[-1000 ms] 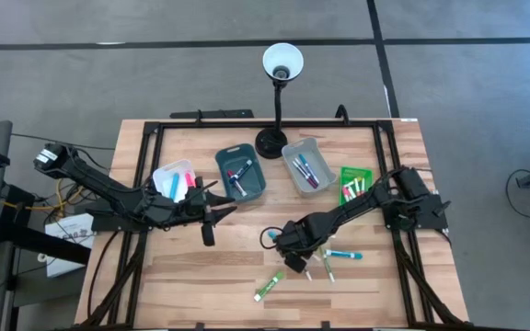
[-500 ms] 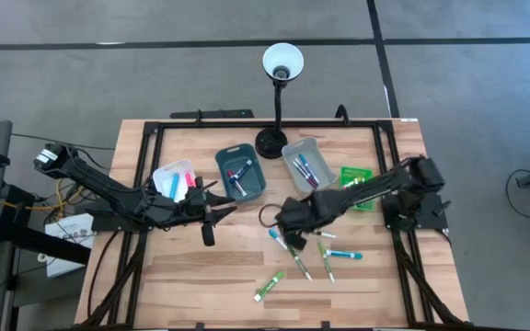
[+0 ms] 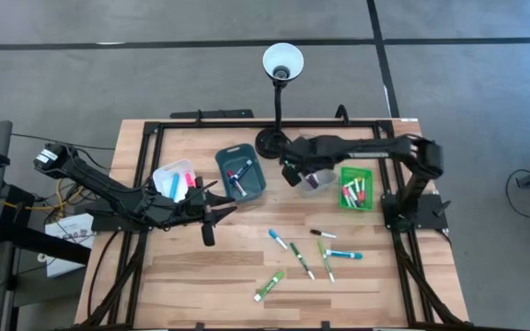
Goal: Pick & Place Markers
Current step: Put the red small marker pen into the gray bin, then put the light green small marker pen into the gray bin
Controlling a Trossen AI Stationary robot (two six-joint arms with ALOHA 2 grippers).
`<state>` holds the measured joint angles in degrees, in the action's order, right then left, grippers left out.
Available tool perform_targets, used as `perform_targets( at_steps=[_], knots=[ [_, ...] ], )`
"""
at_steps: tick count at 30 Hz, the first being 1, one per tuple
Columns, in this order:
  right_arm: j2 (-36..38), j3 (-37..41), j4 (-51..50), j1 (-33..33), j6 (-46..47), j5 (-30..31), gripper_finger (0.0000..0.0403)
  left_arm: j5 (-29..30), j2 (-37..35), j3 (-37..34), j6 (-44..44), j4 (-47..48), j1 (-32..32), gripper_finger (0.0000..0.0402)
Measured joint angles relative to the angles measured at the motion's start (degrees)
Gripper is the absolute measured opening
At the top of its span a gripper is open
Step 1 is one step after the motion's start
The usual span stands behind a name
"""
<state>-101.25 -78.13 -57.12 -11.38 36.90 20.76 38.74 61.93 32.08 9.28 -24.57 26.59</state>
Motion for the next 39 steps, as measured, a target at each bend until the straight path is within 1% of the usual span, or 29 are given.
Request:
perform_targets(
  at_steps=[2, 4, 9, 12, 18, 22, 26, 29, 32, 35, 39],
  knots=[
    [-2.3, 0.0, 1.4, -2.1, -1.8, -3.6, 0.0016, 0.0, 0.0, 0.0, 0.0, 0.0, 0.0, 0.0104],
    [-4.9, 0.0, 3.0, -3.5, -3.2, -5.5, 0.0016, 0.0, 0.0, 0.0, 0.0, 0.0, 0.0, 0.0104],
    [-9.5, -0.1, 5.4, -6.0, -5.3, -10.8, 0.0041, 0.0, 0.0, 0.0, 0.0, 0.0, 0.0, 0.0104],
    [-10.8, -0.1, 4.9, -6.7, -5.9, -10.9, 0.0046, 0.0, 0.0, 0.0, 0.0, 0.0, 0.0, 0.0104],
    [-10.4, -0.1, 5.4, -6.9, -6.0, -10.8, 0.0048, 0.0, 0.0, 0.0, 0.0, 0.0, 0.0, 0.0104],
    [-10.3, -0.1, 4.7, -6.9, -6.1, -10.9, 0.0064, 0.0, 0.0, 0.0, 0.0, 0.0, 0.0, 0.0104],
    [-10.3, -0.1, 4.2, -6.9, -7.4, -12.0, 0.0087, 0.0, 0.0, 0.0, 0.0, 0.0, 0.0, 0.0104],
    [-10.0, -1.1, 0.8, -6.9, -7.4, -12.0, 0.0108, 0.0, 0.0, 0.0, 0.0, -0.1, 0.0, 0.0104],
    [-10.0, -3.9, -4.0, -6.6, -7.9, -11.8, 0.0128, 0.0, 0.0, 0.0, 0.0, -0.1, 0.0, 0.0104],
    [-9.9, -8.0, -9.3, -6.3, -8.8, -11.6, 0.0144, 0.0, 0.0, 0.0, 0.0, -0.2, 0.0, 0.0104],
    [-9.7, -14.3, -18.1, -3.9, -6.6, -11.6, 0.016, 0.0, 0.0, 0.0, 0.0, -0.2, 0.0, 0.0104]
  ],
)
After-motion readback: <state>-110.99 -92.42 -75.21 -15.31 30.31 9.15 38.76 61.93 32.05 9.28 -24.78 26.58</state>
